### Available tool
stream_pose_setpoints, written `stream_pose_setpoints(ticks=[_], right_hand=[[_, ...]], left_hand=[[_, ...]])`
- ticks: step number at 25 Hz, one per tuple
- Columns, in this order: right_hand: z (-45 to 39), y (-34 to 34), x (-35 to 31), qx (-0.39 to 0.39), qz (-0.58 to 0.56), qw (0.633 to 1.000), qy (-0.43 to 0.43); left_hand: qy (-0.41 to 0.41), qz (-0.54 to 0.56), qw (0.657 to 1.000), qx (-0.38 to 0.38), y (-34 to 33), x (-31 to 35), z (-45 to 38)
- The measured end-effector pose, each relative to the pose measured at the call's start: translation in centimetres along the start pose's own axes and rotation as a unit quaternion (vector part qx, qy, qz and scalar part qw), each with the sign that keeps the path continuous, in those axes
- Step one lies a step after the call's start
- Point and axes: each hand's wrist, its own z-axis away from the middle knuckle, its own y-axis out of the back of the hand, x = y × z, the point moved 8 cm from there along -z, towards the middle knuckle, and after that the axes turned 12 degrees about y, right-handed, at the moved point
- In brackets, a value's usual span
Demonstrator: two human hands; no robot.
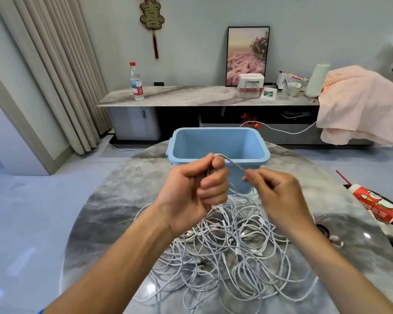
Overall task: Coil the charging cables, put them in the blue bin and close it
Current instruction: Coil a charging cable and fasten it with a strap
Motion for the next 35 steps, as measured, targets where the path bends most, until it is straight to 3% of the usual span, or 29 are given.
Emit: stream_pose_setpoints(ticks=[3,5,7,10,11,15,17,20,23,25,28,30,33,35], right_hand=[[2.4,-5.5,-2.1,-0.179,0.116,0.975,0.059],[3.4,-7.4,-4.1,-0.222,0.152,0.960,0.076],[3.5,-7.2,-5.6,-0.234,0.180,0.952,0.081],[3.2,-4.8,-6.9,-0.239,0.199,0.946,0.094],[2.7,-3.8,-7.3,-0.220,0.209,0.946,0.117],[0.7,0.7,-7.6,-0.131,0.239,0.935,0.226],[0.0,2.8,-7.5,-0.087,0.231,0.932,0.265],[-0.9,4.3,-6.2,-0.029,0.087,0.965,0.246],[-0.3,2.1,-4.0,0.028,-0.111,0.987,0.108],[1.3,-1.3,-2.9,0.026,-0.192,0.981,-0.016],[3.3,-5.1,-2.2,-0.006,-0.215,0.968,-0.132],[3.7,-6.0,-2.9,-0.070,-0.125,0.981,-0.129],[4.6,-5.9,-4.9,-0.220,0.087,0.970,-0.053],[4.5,-4.5,-6.6,-0.260,0.163,0.952,0.003]], left_hand=[[-0.125,0.066,0.983,0.116,3.1,2.3,0.8],[-0.167,0.008,0.973,0.159,4.0,2.9,1.1],[-0.212,-0.137,0.944,0.215,4.9,4.0,1.6],[-0.218,-0.454,0.805,0.313,5.9,5.3,2.5],[-0.187,-0.509,0.785,0.299,5.8,4.7,2.1],[-0.093,-0.600,0.765,0.215,2.6,1.0,0.3],[-0.074,-0.598,0.778,0.177,0.4,0.4,-0.3],[-0.037,-0.470,0.873,0.122,-1.4,-0.4,-0.3],[-0.036,-0.225,0.969,0.089,-1.9,-0.8,0.1],[-0.081,-0.096,0.987,0.100,-1.1,0.1,0.4],[-0.150,0.020,0.977,0.151,0.7,0.9,0.5],[-0.184,0.037,0.966,0.179,1.8,1.2,0.6],[-0.219,-0.182,0.931,0.229,3.0,2.8,1.2],[-0.212,-0.434,0.839,0.252,2.8,3.0,1.5]])
